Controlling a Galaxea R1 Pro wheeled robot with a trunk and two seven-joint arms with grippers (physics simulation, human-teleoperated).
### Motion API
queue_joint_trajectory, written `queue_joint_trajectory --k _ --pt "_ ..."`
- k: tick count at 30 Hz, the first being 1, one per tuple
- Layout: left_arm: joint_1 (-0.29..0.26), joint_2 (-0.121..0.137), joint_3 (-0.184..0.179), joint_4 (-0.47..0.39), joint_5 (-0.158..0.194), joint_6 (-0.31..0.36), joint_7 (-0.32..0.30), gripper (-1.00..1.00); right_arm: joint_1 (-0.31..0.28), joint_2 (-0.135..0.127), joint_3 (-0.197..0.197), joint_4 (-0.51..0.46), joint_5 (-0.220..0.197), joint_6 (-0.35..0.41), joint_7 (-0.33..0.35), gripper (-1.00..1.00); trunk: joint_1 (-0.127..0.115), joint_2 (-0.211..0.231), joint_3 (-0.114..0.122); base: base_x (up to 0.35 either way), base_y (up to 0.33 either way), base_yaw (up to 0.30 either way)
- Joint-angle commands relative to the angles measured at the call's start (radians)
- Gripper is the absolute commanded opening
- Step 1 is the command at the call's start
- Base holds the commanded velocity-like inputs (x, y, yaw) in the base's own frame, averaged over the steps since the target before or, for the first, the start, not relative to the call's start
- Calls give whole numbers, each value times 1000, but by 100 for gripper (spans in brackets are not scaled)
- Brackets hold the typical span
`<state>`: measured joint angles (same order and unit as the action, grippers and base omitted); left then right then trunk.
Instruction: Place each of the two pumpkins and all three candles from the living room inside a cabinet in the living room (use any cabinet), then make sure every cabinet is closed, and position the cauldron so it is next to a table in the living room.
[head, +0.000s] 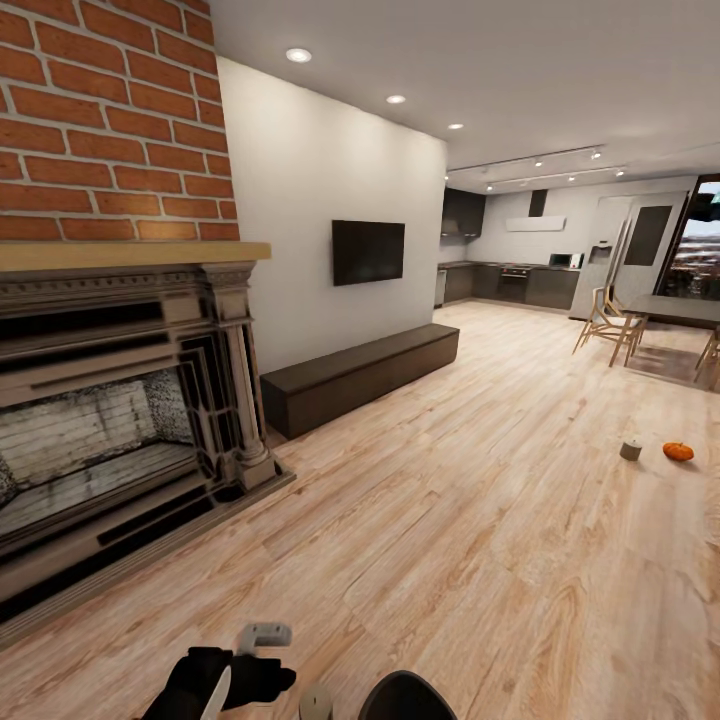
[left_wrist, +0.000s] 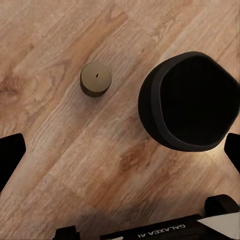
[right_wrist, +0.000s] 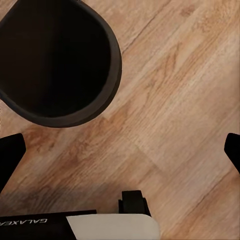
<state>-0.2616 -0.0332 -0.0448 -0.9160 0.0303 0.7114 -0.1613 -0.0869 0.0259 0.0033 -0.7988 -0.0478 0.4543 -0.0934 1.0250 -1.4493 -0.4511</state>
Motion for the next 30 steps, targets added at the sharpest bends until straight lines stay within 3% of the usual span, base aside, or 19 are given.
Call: queue_joint_trajectory --k 1,4,5,14,25,30 --pt "-1 0 0 -1 3 3 -1 100 0 0 1 -2 -6 5 -5 100 0 -1 -1 0 0 0" --pt "-1 1 -1 0 5 -29 -1 100 0 1 2 -3 -7 6 -6 100 0 -1 -1 0 0 0" --pt "-1 0 -1 4 9 -73 -2 100 0 2 3 -5 -10 12 -6 100 0 -1 -1 0 0 0" --pt "-1 -2 -4 65 14 -106 -8 100 0 0 -1 1 -13 3 -6 100 0 -1 -1 0 -83 0" --pt "-1 -2 -4 78 14 -132 -15 100 0 2 -1 10 -13 -26 -6 100 0 -1 -1 0 -97 0" --pt "-1 -3 -12 89 13 -150 -16 100 -48 46 0 12 -12 -13 -20 100 0 -1 -1 0 -44 0"
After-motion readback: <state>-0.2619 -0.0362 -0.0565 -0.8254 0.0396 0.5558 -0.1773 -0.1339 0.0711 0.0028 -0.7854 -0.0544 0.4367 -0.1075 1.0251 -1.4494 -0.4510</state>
